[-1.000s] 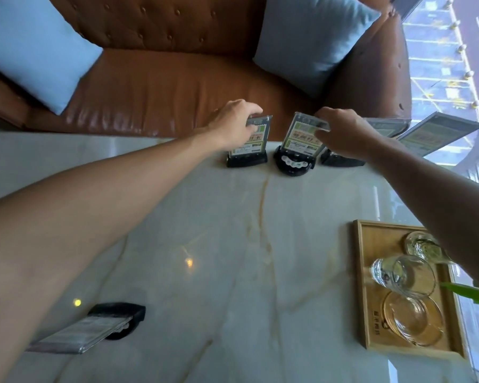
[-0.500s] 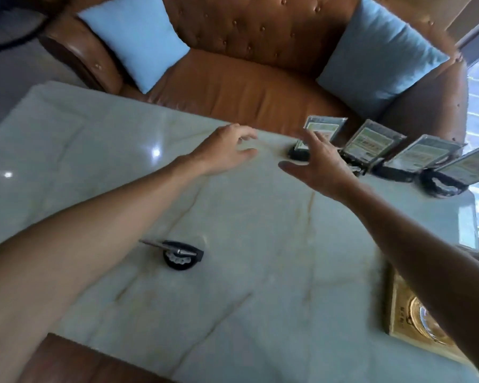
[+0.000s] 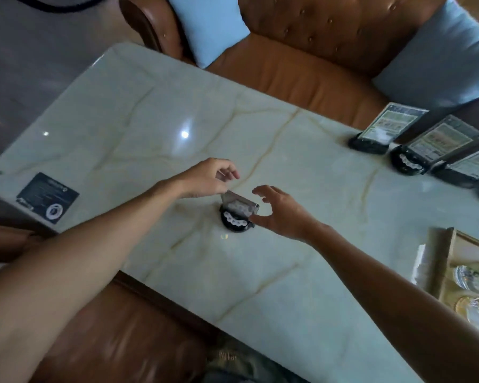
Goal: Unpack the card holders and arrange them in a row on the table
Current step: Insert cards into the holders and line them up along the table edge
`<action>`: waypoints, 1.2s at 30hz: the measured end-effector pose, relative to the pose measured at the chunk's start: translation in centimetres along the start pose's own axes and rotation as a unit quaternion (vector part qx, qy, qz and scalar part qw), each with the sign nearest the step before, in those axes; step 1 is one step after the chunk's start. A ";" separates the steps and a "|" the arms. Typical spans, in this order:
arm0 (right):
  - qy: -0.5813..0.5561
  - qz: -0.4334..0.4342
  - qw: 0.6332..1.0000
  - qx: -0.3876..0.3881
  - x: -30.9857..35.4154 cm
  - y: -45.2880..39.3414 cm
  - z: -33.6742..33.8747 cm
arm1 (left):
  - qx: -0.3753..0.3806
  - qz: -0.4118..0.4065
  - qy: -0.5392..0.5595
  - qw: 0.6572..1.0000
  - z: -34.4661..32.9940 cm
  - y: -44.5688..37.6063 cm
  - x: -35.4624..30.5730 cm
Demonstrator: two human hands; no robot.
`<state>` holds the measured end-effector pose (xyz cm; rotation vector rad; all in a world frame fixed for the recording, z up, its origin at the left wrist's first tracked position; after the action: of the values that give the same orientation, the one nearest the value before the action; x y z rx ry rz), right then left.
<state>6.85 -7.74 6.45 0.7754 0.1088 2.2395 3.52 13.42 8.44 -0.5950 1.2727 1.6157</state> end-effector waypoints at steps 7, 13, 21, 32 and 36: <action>0.001 -0.058 0.997 -0.046 0.7 -0.5 -1.9 | -0.059 -0.041 0.014 0.997 -1.1 1.2 4.3; -0.002 -0.094 0.992 -0.090 -0.8 -1.1 -0.3 | -0.094 -0.089 -0.037 0.991 -2.0 -0.7 2.3; 0.022 -0.113 0.986 -0.121 -5.7 -3.5 6.6 | -0.100 -0.137 -0.078 0.982 -2.5 -6.8 -4.1; 0.062 -0.129 0.969 -0.204 -14.9 -9.9 16.1 | -0.117 -0.190 -0.096 0.970 -2.7 -20.8 -13.2; 0.065 -0.148 0.956 -0.245 -18.4 -12.1 17.8 | -0.117 -0.190 -0.093 0.970 -3.2 -25.3 -15.0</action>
<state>34.32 -14.40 8.10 0.3166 -0.2451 1.9124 31.75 4.66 8.23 -0.7627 0.7798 1.4649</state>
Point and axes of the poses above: each hand's wrist, its own y-axis away from the middle knuckle, its own z-axis out of the back of the hand, x = y × z, the point moved 4 cm from there along -y, towards the middle knuckle, and after that the axes turned 12 degrees about y, right-handed, at the moved point
